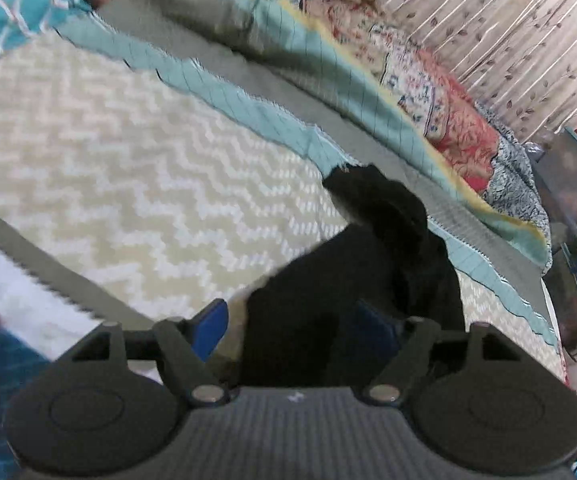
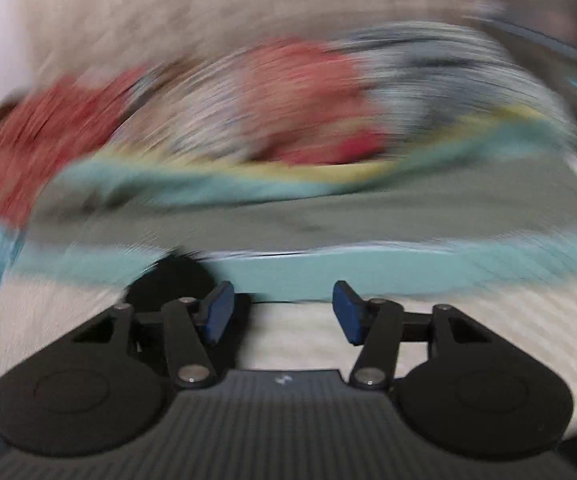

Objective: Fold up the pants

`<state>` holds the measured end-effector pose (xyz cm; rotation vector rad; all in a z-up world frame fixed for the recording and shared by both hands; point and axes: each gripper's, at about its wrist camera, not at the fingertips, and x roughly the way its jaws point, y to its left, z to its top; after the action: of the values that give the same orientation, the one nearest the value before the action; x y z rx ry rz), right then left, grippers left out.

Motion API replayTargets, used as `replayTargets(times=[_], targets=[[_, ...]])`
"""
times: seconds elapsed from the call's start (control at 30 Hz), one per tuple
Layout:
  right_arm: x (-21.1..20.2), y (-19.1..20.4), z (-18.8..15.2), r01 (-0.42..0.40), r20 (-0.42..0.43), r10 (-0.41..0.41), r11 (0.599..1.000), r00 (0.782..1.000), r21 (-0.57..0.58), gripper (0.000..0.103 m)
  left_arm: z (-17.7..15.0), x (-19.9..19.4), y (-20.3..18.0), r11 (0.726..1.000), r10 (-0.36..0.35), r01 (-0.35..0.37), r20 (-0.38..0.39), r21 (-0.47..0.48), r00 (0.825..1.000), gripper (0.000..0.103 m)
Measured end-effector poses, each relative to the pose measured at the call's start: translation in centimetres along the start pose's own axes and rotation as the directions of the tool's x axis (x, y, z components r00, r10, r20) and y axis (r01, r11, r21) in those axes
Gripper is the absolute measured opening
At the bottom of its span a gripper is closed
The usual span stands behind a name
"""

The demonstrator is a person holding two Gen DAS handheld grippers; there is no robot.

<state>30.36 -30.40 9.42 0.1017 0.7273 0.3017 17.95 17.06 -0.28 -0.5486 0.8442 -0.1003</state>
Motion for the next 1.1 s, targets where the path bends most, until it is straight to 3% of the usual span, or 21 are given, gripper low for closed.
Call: replayTargets(times=[0.1, 0.17, 0.27, 0.37, 0.4, 0.5, 0.53, 0.67, 0.73, 0.8, 0.87, 0.97, 1.1], targets=[[7.2, 8.6, 2.2, -0.106, -0.082, 0.094, 0.981, 0.992, -0.161, 0.070, -1.1, 1.5, -0.6, 1.000, -0.001, 0.001, 0.005, -0.015, 1.000, 0.074], [11.6, 12.8, 2.5, -0.140, -0.133, 0.108, 0.955, 0.985, -0.262, 0.073, -2.0, 2.3, -1.4, 1.000, 0.012, -0.012, 0.007, 0.008, 1.000, 0.074], [18.4, 17.2, 1.4, -0.152, -0.267, 0.063, 0.932, 0.962, -0.330, 0.073, -2.7, 3.2, -1.8, 0.998, 0.042, -0.042, -0.006, 0.053, 0.999, 0.073], [22.6, 20.1, -0.9, -0.067, -0.292, -0.071, 0.898, 0.954, -0.435, 0.073, -3.1, 3.2, -1.2, 0.999, 0.026, -0.026, -0.006, 0.035, 1.000, 0.064], [23.6, 20.3, -1.5, -0.033, -0.287, -0.112, 0.890, 0.951, -0.454, 0.070, -3.2, 3.2, -1.1, 0.999, 0.022, -0.022, -0.001, 0.037, 1.000, 0.055], [25.0, 18.3, -2.0, 0.026, -0.306, -0.168, 0.908, 0.937, -0.419, 0.013, -3.3, 3.2, -1.3, 0.999, 0.011, -0.011, 0.002, 0.051, 1.000, 0.031], [24.9, 17.2, -1.6, 0.034, -0.304, -0.160, 0.924, 0.939, -0.380, 0.013, -3.1, 3.2, -1.4, 0.999, 0.002, -0.002, 0.001, 0.046, 1.000, 0.026], [20.0, 12.3, 2.0, 0.090, -0.130, -0.115, 0.978, 0.985, -0.189, 0.012, -3.1, 2.1, -2.2, 0.999, 0.005, -0.006, 0.029, 0.044, 1.000, 0.022], [16.6, 8.6, 4.0, 0.084, -0.056, -0.086, 0.996, 0.995, -0.034, 0.012, -3.2, 1.2, -2.6, 0.999, 0.006, -0.008, 0.047, 0.044, 0.999, 0.022], [12.1, 4.0, 5.2, 0.072, 0.045, -0.078, 0.990, 0.996, 0.124, 0.012, -3.4, 0.1, -3.1, 0.999, 0.004, -0.007, 0.063, 0.048, 0.998, 0.022], [7.5, -0.7, 5.4, 0.073, 0.137, -0.110, 0.965, 0.984, 0.251, 0.012, -3.7, -1.0, -3.5, 0.998, 0.004, -0.009, 0.075, 0.055, 0.997, 0.021], [0.1, -9.0, 3.7, 0.096, 0.228, -0.218, 0.888, 0.949, 0.450, 0.012, -4.4, -2.8, -3.8, 0.998, -0.003, -0.003, 0.092, 0.064, 0.996, 0.021], [-8.3, -18.6, -3.1, 0.136, 0.201, -0.342, 0.747, 0.918, 0.650, 0.012, -6.2, -4.8, -4.0, 0.994, -0.012, 0.002, 0.091, 0.105, 0.996, 0.021]])
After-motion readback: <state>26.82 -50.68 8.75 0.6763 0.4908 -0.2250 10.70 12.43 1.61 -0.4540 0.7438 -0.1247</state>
